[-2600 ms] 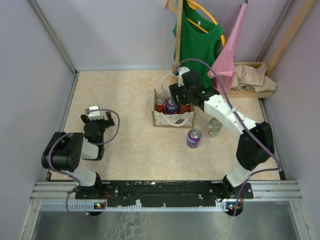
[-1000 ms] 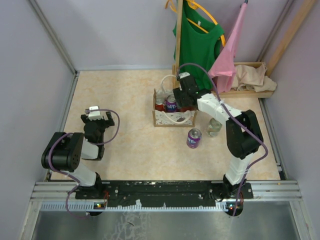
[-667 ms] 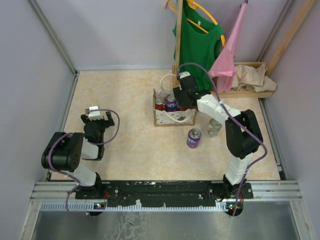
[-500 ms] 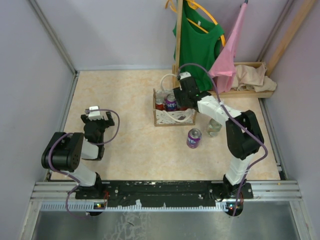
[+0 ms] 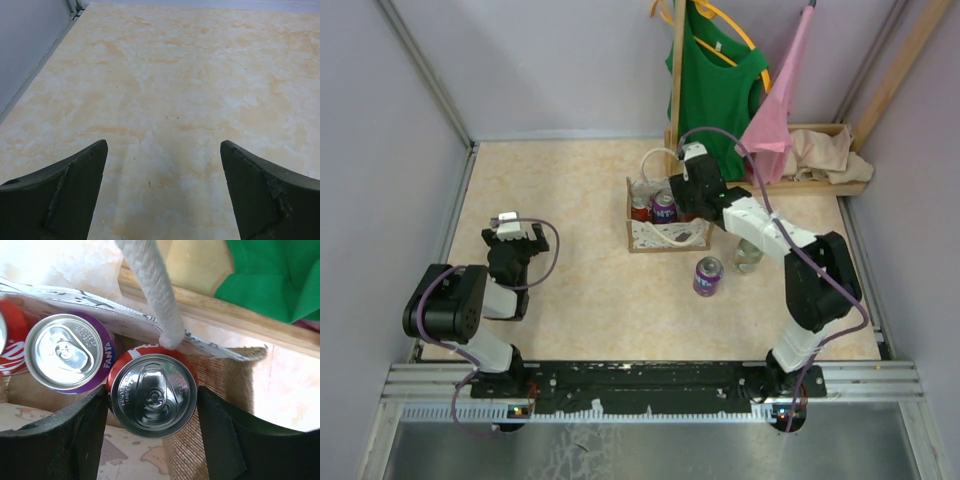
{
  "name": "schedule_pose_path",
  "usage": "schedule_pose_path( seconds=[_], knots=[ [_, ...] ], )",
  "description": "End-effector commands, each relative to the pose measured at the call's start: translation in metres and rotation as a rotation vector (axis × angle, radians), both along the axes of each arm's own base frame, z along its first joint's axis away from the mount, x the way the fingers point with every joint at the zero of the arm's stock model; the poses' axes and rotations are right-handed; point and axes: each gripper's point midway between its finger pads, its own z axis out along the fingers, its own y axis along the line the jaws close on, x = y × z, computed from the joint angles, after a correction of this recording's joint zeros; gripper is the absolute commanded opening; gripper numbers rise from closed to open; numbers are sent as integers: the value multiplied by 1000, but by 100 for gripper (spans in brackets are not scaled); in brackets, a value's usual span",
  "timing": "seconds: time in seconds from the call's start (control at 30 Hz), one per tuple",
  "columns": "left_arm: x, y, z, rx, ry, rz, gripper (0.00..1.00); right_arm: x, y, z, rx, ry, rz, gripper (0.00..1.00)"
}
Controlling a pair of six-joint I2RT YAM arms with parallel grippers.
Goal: Take the beverage out of the canvas bag
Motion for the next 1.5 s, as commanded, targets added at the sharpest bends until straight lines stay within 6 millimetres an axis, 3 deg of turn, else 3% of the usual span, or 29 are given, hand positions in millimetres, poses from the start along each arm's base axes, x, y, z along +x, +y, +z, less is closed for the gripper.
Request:
schedule_pose_path(
  seconds=[0.0, 0.33, 0.6, 0.73, 0.97, 1.17, 1.3, 1.47],
  knots=[
    [-1, 0, 0, 5, -6, 2, 100, 12, 6, 98, 99, -256, -1, 0],
    [-1, 1, 0, 4, -4, 4, 100, -1, 16, 140, 111, -337, 22, 0],
    [-1, 0, 0, 4, -5, 2, 100, -23, 24, 202, 165, -451, 52, 0],
    [-1, 1, 0, 4, -4, 3, 100, -43, 24, 245, 212, -540, 65, 0],
    [-1, 0, 0, 5, -5, 2, 100, -79, 1, 294, 221, -641, 18, 0],
    [-1, 0, 0, 5, -4, 2, 100, -114, -39, 298, 198, -618, -103, 0],
    [-1, 1, 0, 4, -5, 3, 100, -142, -67, 280, 209, -538, -178, 0],
    [-1, 0, 0, 5, -5, 2, 100, -172, -84, 252, 244, -437, -198, 0]
  ],
)
